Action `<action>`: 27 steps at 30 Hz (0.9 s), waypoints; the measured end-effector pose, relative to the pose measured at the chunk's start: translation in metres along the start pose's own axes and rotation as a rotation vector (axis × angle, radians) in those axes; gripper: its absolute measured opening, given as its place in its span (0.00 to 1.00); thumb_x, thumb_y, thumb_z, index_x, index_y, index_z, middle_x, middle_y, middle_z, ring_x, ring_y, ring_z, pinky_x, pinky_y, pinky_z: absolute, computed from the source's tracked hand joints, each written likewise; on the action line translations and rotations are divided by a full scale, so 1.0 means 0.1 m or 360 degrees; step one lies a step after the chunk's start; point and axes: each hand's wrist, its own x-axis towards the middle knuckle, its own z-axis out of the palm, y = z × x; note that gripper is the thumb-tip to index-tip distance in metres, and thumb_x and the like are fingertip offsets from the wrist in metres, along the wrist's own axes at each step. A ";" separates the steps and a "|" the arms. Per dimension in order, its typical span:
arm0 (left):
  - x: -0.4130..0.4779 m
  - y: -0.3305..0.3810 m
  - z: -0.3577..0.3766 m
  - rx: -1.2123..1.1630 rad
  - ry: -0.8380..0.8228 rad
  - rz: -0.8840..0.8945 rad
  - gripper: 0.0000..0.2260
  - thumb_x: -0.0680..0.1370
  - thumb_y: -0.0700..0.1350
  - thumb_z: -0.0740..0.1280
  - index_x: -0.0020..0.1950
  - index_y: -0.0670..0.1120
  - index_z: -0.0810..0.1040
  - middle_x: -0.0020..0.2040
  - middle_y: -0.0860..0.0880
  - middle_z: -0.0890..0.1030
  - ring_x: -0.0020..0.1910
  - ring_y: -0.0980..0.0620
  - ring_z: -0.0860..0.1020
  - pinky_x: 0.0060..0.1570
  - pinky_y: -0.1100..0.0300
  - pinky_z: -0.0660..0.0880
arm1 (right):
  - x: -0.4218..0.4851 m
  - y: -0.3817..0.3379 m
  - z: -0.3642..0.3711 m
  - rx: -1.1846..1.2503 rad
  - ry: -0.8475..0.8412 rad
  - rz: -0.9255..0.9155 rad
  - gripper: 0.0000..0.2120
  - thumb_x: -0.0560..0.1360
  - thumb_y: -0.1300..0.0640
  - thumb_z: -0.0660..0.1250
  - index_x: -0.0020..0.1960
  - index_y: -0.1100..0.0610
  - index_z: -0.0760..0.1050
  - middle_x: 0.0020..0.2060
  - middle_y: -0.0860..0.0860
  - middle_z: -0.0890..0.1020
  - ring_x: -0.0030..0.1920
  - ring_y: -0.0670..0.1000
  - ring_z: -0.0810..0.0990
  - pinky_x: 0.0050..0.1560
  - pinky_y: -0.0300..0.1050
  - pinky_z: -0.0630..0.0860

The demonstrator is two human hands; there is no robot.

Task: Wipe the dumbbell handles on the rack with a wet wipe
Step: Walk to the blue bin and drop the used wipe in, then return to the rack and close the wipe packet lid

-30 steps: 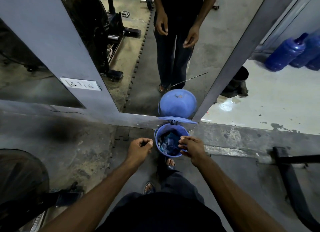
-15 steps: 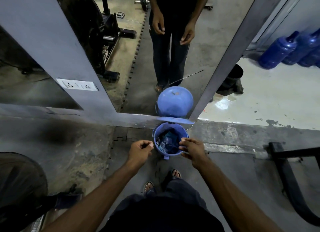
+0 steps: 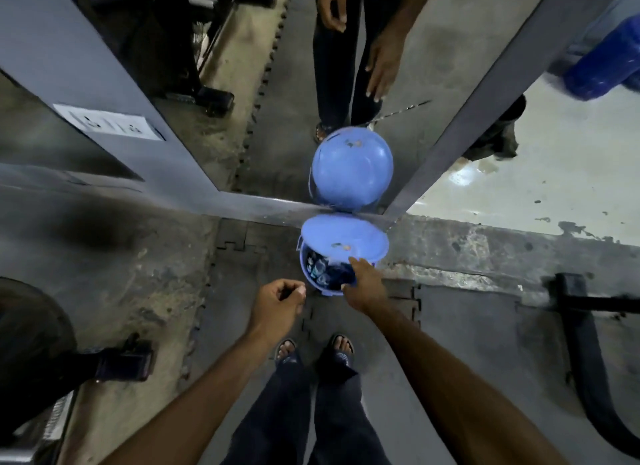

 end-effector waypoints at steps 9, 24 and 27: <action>0.60 -0.63 0.32 0.0044 0.0072 -0.0164 0.06 0.80 0.39 0.68 0.45 0.49 0.81 0.41 0.46 0.84 0.35 0.52 0.79 0.28 0.70 0.71 | 0.76 0.79 0.81 -0.0196 -0.0532 0.0191 0.36 0.73 0.58 0.66 0.78 0.56 0.58 0.74 0.56 0.66 0.74 0.60 0.63 0.71 0.56 0.68; -0.38 0.35 0.43 -0.0033 -0.0041 0.0082 0.04 0.79 0.38 0.69 0.52 0.41 0.82 0.43 0.46 0.84 0.33 0.61 0.80 0.34 0.68 0.75 | -0.92 0.07 -0.48 0.1241 0.0327 0.0096 0.08 0.76 0.63 0.71 0.55 0.60 0.82 0.48 0.51 0.85 0.45 0.44 0.83 0.41 0.33 0.76; -0.65 0.50 0.36 -0.0077 -0.0126 0.0187 0.03 0.79 0.37 0.68 0.51 0.40 0.81 0.45 0.45 0.84 0.38 0.57 0.81 0.35 0.68 0.77 | -1.34 0.02 -0.62 0.1349 0.0426 0.0064 0.06 0.76 0.64 0.71 0.52 0.60 0.82 0.47 0.52 0.86 0.45 0.45 0.83 0.41 0.34 0.76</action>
